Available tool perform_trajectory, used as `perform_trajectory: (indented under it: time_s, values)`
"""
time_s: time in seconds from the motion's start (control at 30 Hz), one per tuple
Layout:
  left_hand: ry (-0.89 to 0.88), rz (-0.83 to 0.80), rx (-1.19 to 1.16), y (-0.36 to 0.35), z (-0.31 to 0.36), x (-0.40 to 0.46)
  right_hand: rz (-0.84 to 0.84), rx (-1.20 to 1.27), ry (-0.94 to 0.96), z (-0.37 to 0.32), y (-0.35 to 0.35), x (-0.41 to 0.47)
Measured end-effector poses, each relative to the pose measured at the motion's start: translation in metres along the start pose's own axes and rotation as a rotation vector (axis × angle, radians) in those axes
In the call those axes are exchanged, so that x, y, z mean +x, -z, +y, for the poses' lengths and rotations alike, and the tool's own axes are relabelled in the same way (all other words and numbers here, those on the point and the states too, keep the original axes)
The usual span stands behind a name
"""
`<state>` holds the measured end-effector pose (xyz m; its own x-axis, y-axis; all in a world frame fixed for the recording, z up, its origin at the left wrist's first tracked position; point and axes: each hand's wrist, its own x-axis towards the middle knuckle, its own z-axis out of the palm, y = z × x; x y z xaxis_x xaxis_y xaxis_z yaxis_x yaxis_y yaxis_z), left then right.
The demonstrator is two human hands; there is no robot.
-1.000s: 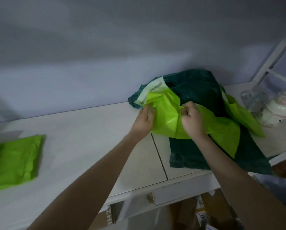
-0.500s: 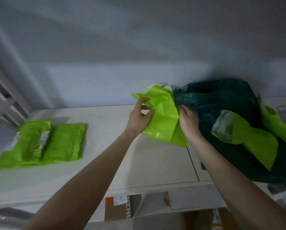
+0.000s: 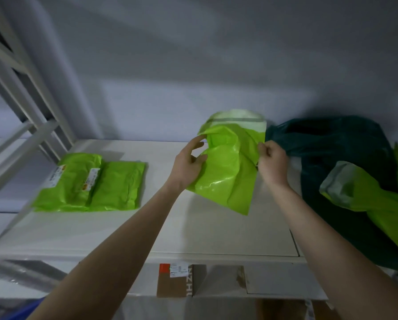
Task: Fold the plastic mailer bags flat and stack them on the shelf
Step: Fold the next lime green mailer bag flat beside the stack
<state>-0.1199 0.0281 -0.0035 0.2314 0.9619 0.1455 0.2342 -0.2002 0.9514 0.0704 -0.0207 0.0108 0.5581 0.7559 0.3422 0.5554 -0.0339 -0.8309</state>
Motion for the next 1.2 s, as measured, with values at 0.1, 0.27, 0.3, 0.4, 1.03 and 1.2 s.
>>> perform_trajectory:
  time_s: [0.1, 0.27, 0.3, 0.4, 1.03, 1.2]
  values:
    - [-0.013, 0.025, 0.045, 0.001, -0.003, -0.003, 0.037, 0.002, -0.014, 0.001, 0.001, 0.003]
    - [-0.078, 0.003, 0.080, -0.002, 0.000, -0.004, 0.093, 0.031, -0.025, 0.002, 0.004, 0.007]
    - [-0.091, -0.007, 0.084, -0.003, 0.000, -0.003, 0.102, 0.030, -0.027, 0.002, 0.005, 0.008]
    - [-0.049, -0.004, 0.021, -0.002, 0.002, -0.003, 0.081, 0.041, -0.044, 0.004, 0.006, 0.009]
    - [0.011, -0.034, 0.135, -0.006, 0.011, 0.009, 0.134, -0.193, 0.514, -0.027, 0.019, 0.007]
    - [-0.130, -0.077, 0.168, -0.011, 0.018, 0.010, -0.234, -0.487, 0.533, -0.048, 0.008, 0.007]
